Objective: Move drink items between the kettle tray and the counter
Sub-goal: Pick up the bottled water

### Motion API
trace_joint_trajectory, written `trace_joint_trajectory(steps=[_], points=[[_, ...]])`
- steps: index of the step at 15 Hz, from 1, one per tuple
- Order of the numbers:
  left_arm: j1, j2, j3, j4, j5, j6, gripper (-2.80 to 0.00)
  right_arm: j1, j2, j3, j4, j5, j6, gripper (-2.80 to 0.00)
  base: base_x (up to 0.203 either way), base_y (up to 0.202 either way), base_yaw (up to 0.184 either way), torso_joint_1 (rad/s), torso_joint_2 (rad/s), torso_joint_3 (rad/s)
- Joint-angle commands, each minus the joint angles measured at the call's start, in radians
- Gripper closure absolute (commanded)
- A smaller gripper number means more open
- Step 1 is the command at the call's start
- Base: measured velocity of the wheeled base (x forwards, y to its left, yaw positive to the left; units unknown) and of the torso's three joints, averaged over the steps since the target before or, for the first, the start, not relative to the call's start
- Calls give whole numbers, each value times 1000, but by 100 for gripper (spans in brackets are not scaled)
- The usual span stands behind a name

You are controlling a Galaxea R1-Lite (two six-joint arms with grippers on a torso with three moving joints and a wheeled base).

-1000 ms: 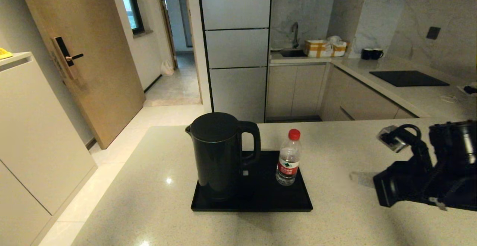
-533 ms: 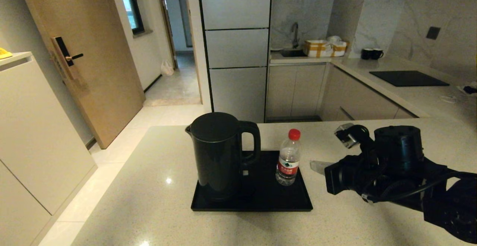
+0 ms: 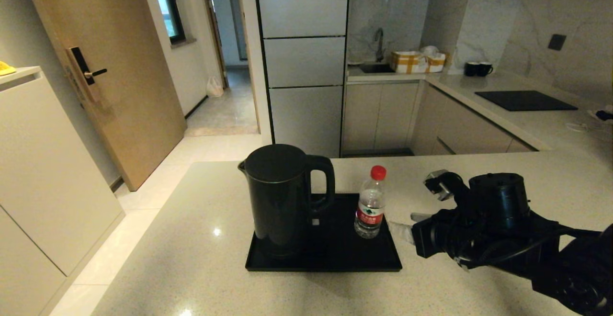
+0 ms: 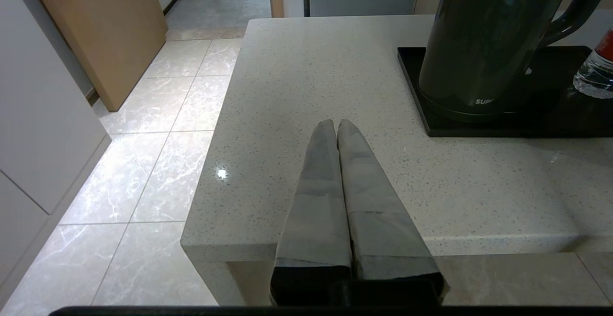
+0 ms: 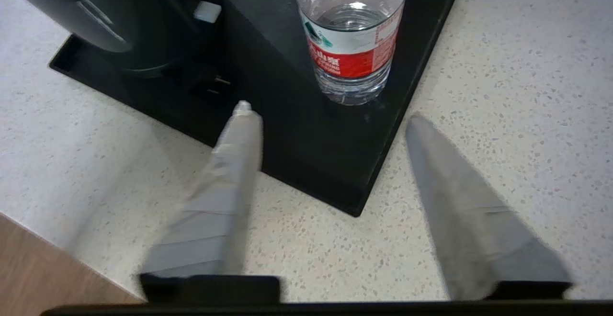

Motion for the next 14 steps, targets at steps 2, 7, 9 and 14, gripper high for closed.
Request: trace_joint_trajectory(steps=[2, 7, 9, 14], points=[[0, 0, 0, 1, 0, 0, 0, -1, 121, -65, -51, -1, 6, -280, 0, 0, 0, 0, 0, 0], [0, 0, 0, 1, 0, 0, 0, 4, 225, -173, -91, -52, 8, -280, 0, 0, 0, 0, 0, 0], [0, 0, 0, 1, 0, 0, 0, 5, 266, -210, -95, -90, 7, -280, 0, 0, 0, 0, 0, 0], [0, 0, 0, 1, 0, 0, 0, 8, 320, -280, -92, -106, 2, -280, 0, 0, 0, 0, 0, 0]])
